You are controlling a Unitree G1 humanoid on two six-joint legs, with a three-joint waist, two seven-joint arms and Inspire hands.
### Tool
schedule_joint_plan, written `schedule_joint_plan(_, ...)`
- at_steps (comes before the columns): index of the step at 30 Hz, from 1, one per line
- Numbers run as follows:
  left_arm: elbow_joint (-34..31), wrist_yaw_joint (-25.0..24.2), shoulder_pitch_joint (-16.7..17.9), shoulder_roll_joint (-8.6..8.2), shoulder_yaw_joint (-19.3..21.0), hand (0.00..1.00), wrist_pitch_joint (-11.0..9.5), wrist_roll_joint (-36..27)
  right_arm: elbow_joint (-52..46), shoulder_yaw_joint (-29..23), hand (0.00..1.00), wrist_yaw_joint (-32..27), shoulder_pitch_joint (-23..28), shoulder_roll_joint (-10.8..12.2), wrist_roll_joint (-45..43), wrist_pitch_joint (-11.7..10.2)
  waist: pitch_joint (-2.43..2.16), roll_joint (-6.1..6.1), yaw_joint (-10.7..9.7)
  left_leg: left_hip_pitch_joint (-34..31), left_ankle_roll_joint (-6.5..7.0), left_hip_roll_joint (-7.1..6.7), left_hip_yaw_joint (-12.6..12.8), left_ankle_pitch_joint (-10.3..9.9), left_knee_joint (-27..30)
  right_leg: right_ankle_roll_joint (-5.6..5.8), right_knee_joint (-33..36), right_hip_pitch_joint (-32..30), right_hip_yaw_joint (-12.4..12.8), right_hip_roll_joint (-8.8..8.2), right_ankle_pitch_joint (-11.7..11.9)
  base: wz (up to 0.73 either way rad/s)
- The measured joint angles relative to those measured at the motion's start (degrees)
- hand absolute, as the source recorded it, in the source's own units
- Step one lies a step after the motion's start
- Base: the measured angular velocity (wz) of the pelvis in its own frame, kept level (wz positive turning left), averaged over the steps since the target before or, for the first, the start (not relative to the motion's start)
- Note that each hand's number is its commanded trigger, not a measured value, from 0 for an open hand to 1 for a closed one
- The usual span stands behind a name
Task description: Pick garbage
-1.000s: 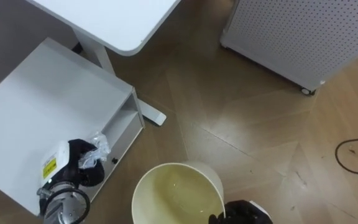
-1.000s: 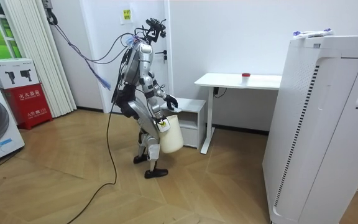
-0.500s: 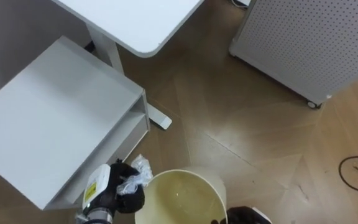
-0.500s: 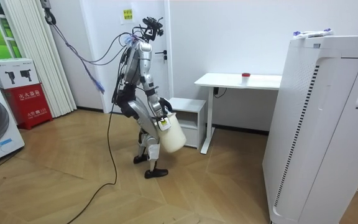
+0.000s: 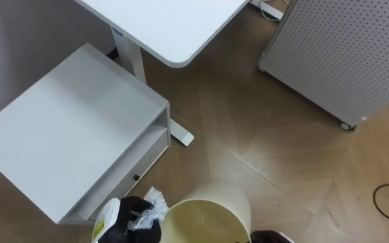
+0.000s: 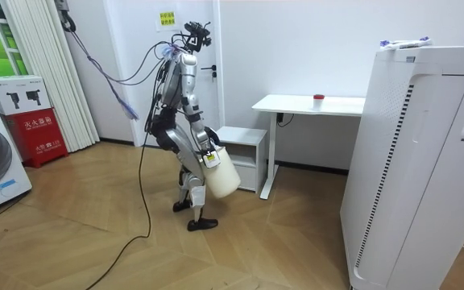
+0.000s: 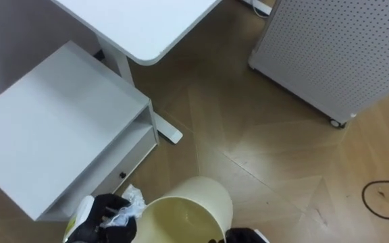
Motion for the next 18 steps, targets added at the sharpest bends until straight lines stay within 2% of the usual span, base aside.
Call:
schedule_joint_plan(8,-2.0,-5.9,0.3,-0.34,0.0,1.00,0.2,0.0,0.0,-1.6,1.00,-0.1,-0.3,-0.1,-0.6,0.0,0.00,0.01,-0.2,0.1,0.14,0.05,-0.1,0.1,-0.9,0.08,-1.7,0.6,-0.8,-0.02,0.4,0.00)
schedule_joint_plan(11,-2.1,-10.4,0.4,-1.09,-3.2,1.00,0.3,0.1,0.0,-1.4,1.00,0.0,-0.2,0.1,-0.6,0.0,0.00,0.01,-0.2,0.2,0.14,0.03,0.1,0.1,-1.3,0.08,-1.6,0.5,-0.9,-0.21,0.4,0.00)
schedule_joint_plan(15,-2.2,-15.8,1.3,-3.82,-8.2,1.00,0.3,0.2,-0.1,-0.9,1.00,0.1,-0.3,0.4,-1.3,-0.3,0.04,-0.05,-0.5,0.9,0.18,-0.56,0.3,0.2,-2.2,0.08,-1.7,0.5,-0.8,-0.59,0.3,-0.04)
schedule_joint_plan(18,-3.3,-19.8,1.6,-4.31,-10.8,1.00,0.3,0.2,-0.1,-0.8,1.00,0.2,-0.3,0.9,-2.7,-0.8,0.25,-0.44,-0.6,0.8,0.18,-0.76,0.5,0.3,-2.6,0.08,-1.7,0.1,-0.7,-0.71,0.3,-0.01)
